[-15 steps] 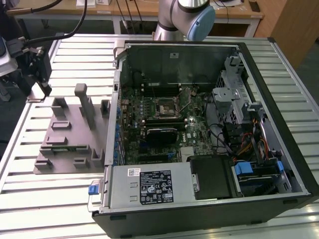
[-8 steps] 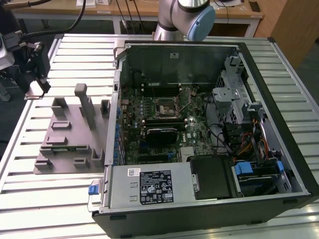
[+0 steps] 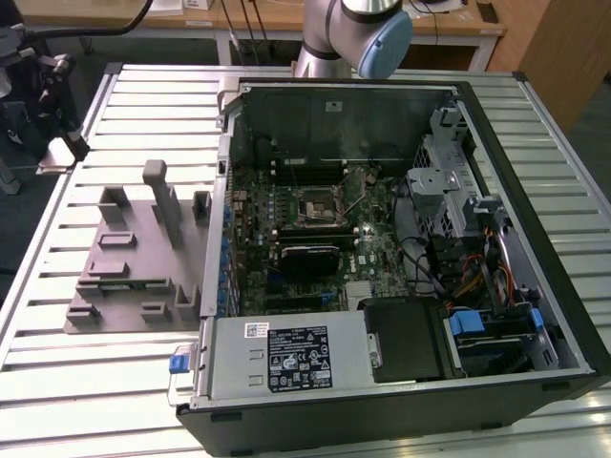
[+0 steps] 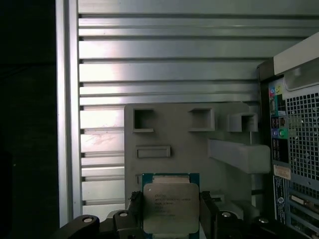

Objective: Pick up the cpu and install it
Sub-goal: 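Pick up the cpu and move it towards the insertion slot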

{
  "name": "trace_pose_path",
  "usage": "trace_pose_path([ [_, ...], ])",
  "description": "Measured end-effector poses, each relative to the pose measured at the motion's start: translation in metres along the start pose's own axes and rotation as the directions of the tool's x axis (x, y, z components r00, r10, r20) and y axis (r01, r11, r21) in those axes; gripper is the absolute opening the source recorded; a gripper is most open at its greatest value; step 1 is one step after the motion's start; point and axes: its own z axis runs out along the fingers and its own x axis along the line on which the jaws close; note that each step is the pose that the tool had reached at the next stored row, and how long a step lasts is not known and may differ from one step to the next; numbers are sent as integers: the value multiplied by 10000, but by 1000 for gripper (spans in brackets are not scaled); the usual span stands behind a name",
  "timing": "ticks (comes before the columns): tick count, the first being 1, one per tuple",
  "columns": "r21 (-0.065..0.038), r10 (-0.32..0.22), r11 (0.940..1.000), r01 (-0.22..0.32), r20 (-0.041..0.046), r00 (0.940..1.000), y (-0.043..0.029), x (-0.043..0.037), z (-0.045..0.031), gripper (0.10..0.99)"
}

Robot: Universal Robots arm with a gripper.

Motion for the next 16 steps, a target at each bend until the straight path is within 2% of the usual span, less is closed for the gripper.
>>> trace_pose_path([
  [16,-3,-2,10000,2,54,10000,14,-21,-299,541],
])
